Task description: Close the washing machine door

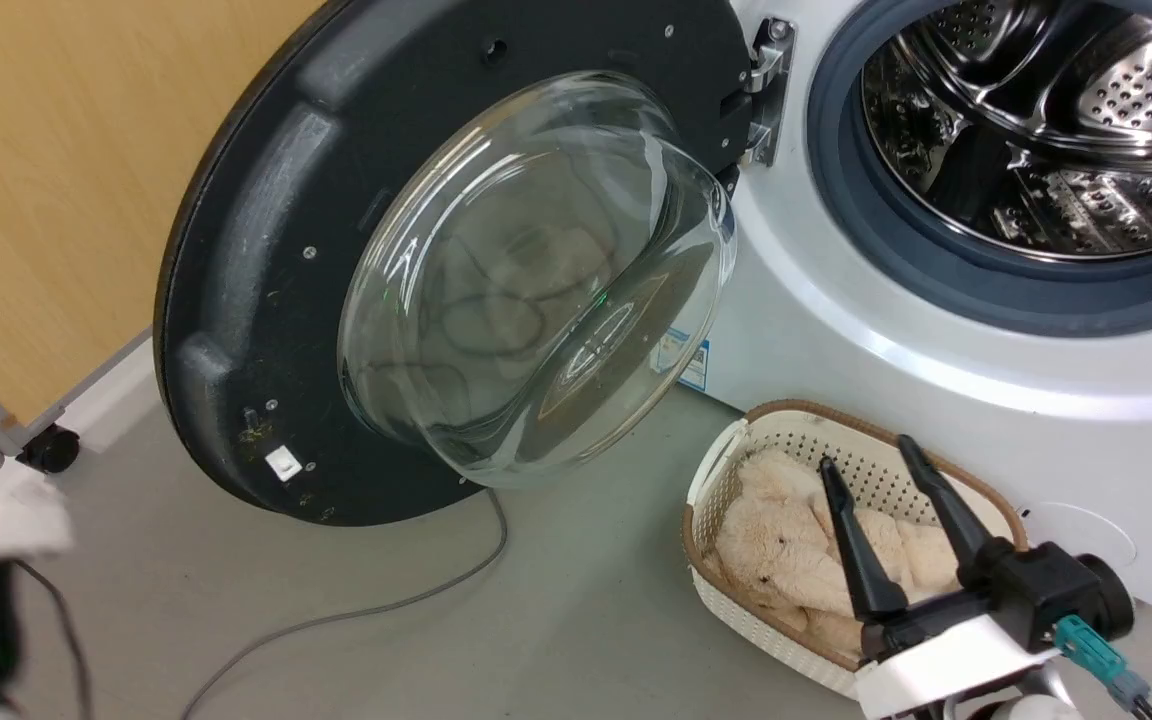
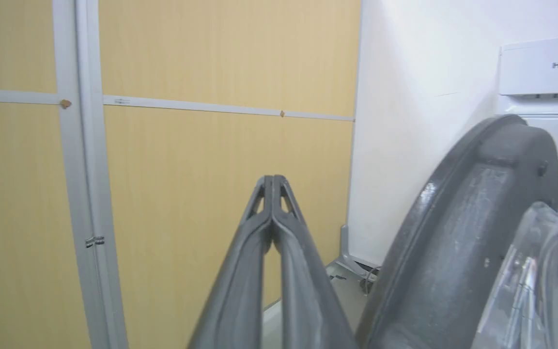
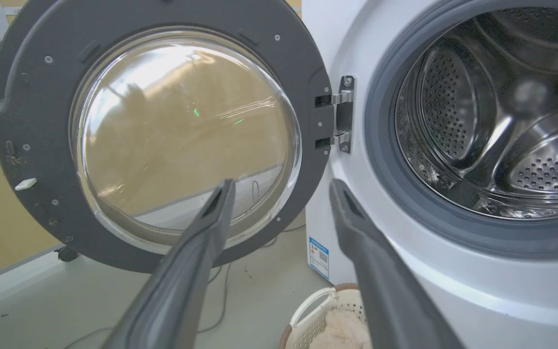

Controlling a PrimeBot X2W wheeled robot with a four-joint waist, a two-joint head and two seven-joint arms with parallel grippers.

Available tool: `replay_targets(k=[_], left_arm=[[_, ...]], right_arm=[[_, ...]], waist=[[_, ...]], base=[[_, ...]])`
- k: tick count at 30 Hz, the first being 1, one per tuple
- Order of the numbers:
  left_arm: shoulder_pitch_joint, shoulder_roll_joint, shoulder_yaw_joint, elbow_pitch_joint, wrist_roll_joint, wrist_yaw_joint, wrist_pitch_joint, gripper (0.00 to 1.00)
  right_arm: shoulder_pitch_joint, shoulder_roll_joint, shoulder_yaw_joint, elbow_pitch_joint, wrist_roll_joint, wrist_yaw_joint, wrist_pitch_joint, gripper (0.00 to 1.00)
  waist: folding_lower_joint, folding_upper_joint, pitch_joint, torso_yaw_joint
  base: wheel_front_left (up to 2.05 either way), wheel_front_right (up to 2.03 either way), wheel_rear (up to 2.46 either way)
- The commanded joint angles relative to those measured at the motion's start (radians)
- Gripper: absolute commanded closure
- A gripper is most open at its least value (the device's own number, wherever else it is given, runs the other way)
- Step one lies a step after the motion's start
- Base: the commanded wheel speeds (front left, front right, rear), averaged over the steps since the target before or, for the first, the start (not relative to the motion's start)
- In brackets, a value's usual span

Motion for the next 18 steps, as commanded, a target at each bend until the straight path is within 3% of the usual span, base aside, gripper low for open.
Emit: replay_targets(k=[1, 7, 18], left_arm=[[-0.071, 0.051, 0.011, 0.064, -0.031, -0.008, 0.007, 1.0], [-0.216, 0.131, 0.031, 0.252, -0.167, -0.018, 0.089, 1.0], [-0.468, 0.143, 0.2, 0.689, -0.713, -0.021, 0.497, 1.0]], right_arm=[[0.019, 0.0, -0.01, -0.016, -0.002, -0.001, -0.004, 0.0], [0.025, 0.0, -0.007, -0.03, -0.015, -0.001, -0.004, 0.0], [-0.004, 0.0, 0.001, -0.027, -0.043, -0.001, -0.004, 0.0]], waist=[[0.0, -0.0001, 0.009, 0.0], [0.0, -0.0001, 0.043, -0.014], [0.0, -0.0001, 0.096, -0.057]], base=[[0.0, 0.0, 0.0], [0.0, 0.0, 0.0], [0.0, 0.0, 0.0]])
